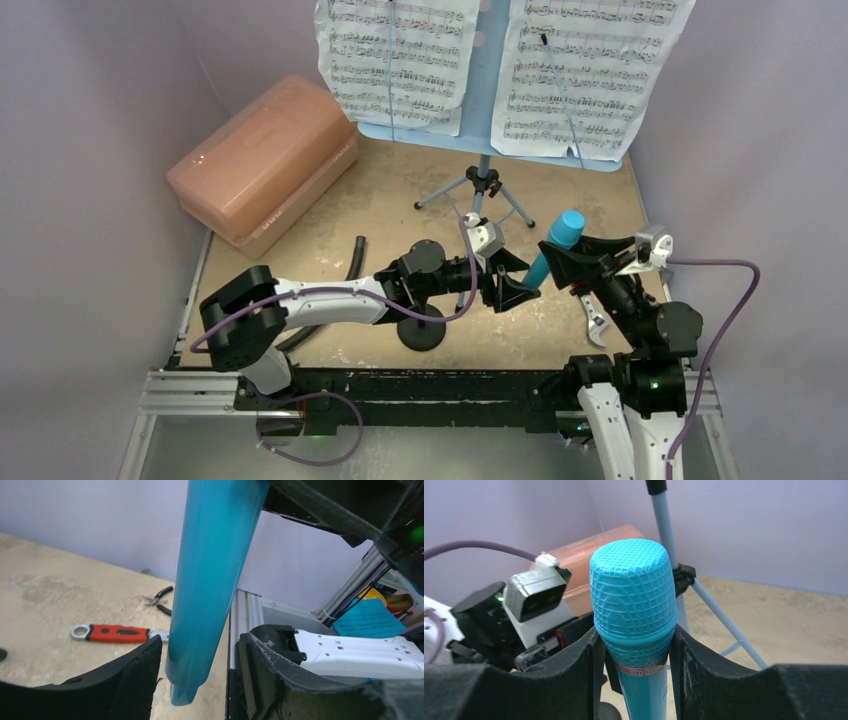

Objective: Set up the instrument practice props

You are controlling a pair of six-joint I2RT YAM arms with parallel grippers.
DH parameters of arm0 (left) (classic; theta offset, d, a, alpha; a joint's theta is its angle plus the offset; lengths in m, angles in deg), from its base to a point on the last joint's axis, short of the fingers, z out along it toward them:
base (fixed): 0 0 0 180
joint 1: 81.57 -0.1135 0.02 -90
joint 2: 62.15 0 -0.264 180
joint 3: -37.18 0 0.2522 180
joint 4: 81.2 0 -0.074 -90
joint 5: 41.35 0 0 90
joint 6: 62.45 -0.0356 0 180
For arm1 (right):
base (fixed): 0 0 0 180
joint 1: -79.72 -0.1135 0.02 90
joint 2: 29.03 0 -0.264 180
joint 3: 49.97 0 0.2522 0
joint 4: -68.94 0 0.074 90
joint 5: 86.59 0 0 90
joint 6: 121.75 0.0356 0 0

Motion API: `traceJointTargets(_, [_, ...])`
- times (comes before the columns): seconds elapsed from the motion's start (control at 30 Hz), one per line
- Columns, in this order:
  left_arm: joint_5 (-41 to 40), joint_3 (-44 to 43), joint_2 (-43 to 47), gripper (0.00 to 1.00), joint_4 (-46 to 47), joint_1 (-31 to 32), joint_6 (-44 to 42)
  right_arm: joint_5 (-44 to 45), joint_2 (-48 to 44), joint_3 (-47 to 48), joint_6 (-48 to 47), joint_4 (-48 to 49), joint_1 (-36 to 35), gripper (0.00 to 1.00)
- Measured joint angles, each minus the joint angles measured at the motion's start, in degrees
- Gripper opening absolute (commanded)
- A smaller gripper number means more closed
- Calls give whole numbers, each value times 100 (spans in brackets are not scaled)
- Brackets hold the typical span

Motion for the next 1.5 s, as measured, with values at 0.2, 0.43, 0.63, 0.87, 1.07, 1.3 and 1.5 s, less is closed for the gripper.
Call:
traceJointTargets(0.2, [210, 13, -291, 28, 1036, 44, 103, -313, 7, 0, 162, 470, 0, 0])
traceJointTargets(0.43, [278, 2, -380, 0, 1268, 116, 20, -374, 44, 0, 138, 485, 0, 0])
traceJointTargets(0.63, [254, 4, -328, 0, 1080, 114, -162, -380, 44, 24, 11, 343, -17, 38])
traceJointTargets(0.87, [254, 4, 37, 0, 343, 111, -466, -616, 116, 146, -509, -122, -22, 78])
traceJointTargets(1.07, [254, 63, 498, 0, -31, 111, -610, -890, 205, 216, -949, -553, -22, 71])
traceJointTargets(1.3, [258, 138, 612, 0, -332, 111, -636, -1296, 313, 216, -968, -400, -24, 65])
traceJointTargets(1.5, [282, 203, 612, 0, -426, 114, -636, -1484, 391, 216, -835, -4, -24, 53])
